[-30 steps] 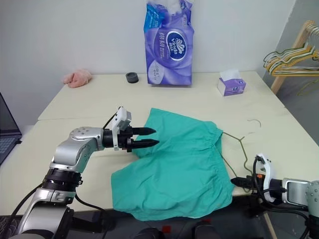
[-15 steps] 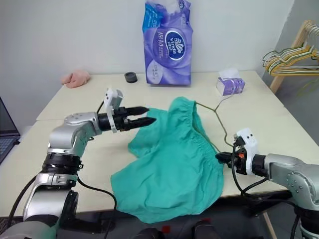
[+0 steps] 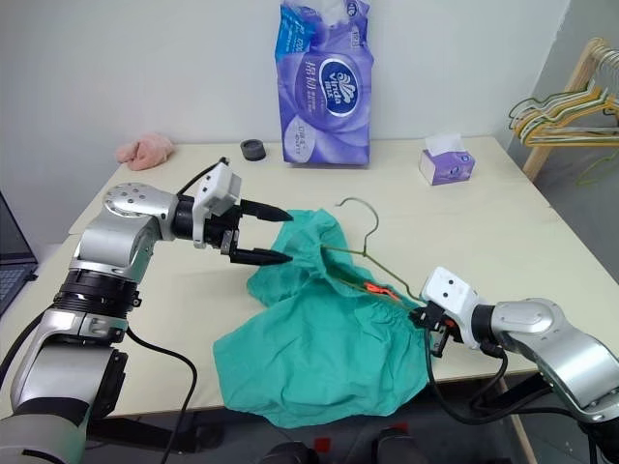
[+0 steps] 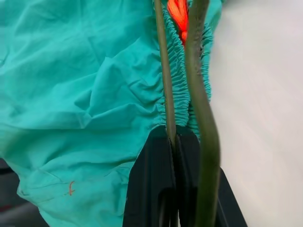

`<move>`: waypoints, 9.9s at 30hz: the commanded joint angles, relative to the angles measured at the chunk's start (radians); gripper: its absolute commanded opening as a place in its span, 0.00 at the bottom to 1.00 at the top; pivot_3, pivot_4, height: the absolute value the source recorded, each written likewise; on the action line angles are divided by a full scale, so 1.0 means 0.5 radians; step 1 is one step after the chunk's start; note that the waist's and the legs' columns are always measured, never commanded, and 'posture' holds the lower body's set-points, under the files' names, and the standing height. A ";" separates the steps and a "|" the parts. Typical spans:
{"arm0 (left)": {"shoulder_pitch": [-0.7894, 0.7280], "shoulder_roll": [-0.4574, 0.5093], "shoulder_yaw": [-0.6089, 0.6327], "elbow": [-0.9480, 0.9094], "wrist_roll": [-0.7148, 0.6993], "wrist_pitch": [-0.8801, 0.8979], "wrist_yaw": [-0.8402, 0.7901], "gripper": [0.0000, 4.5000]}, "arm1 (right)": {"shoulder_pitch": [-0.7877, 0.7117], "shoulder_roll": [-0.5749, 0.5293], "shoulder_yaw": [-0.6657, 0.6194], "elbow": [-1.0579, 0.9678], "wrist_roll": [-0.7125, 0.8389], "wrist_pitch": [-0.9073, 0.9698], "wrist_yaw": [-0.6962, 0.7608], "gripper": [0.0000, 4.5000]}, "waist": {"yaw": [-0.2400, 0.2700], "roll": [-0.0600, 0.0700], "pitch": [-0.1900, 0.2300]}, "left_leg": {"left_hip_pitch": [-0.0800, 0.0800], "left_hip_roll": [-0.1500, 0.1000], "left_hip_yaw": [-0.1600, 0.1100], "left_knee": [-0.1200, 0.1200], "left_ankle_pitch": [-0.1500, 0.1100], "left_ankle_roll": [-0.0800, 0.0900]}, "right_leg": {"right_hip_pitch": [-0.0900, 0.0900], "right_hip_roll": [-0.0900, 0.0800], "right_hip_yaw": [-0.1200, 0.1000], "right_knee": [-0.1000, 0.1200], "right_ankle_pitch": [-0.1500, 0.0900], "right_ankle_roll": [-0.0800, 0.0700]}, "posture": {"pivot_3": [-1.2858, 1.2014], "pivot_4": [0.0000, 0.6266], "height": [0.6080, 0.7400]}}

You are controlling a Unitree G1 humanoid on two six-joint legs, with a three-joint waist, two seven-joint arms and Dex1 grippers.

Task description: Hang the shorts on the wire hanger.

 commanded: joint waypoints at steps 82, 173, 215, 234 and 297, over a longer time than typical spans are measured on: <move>0.048 -0.255 -0.293 0.266 0.305 -0.476 -0.085 0.18 | 0.624 0.855 -0.663 -0.327 0.136 0.512 -0.408 1.00 | -0.050 0.001 -0.004 | 0.003 0.002 -0.002 0.012 0.000 0.001 | 0.006 0.002 0.000 0.007 -0.001 0.002 | 0.44 0.10 1.00; 0.149 -0.017 -0.370 0.027 0.244 -0.807 -0.191 0.17 | 0.307 0.419 -0.787 -0.006 0.418 0.528 -0.445 0.00 | -0.051 0.002 -0.004 | 0.003 0.001 0.000 0.012 0.000 0.001 | 0.007 0.003 0.001 0.006 -0.002 0.004 | 0.44 0.09 1.00; 0.158 -0.365 -0.400 0.195 0.655 -1.235 0.288 0.17 | -0.613 -0.314 0.051 -0.086 -0.056 0.202 0.197 0.67 | -0.072 0.003 -0.004 | -0.004 0.001 -0.003 0.012 0.000 0.001 | 0.001 -0.001 -0.003 0.005 0.001 0.000 | 0.43 0.07 1.00; 0.171 -0.371 -0.425 0.176 0.658 -1.249 0.266 0.17 | -0.682 -0.183 0.313 0.450 -0.396 -0.015 0.342 0.74 | -0.120 0.006 -0.006 | -0.003 0.001 -0.003 0.013 0.000 0.001 | 0.001 -0.001 -0.003 0.007 0.001 0.000 | 0.43 0.07 1.00; 0.073 -0.215 -0.098 0.517 0.373 -0.302 0.059 0.70 | -0.573 -0.087 0.154 0.277 -0.342 0.067 0.718 0.00 | -0.114 0.008 -0.007 | -0.004 -0.002 -0.007 0.026 -0.001 0.000 | -0.002 -0.004 -0.007 0.027 -0.002 0.003 | 0.43 0.06 1.00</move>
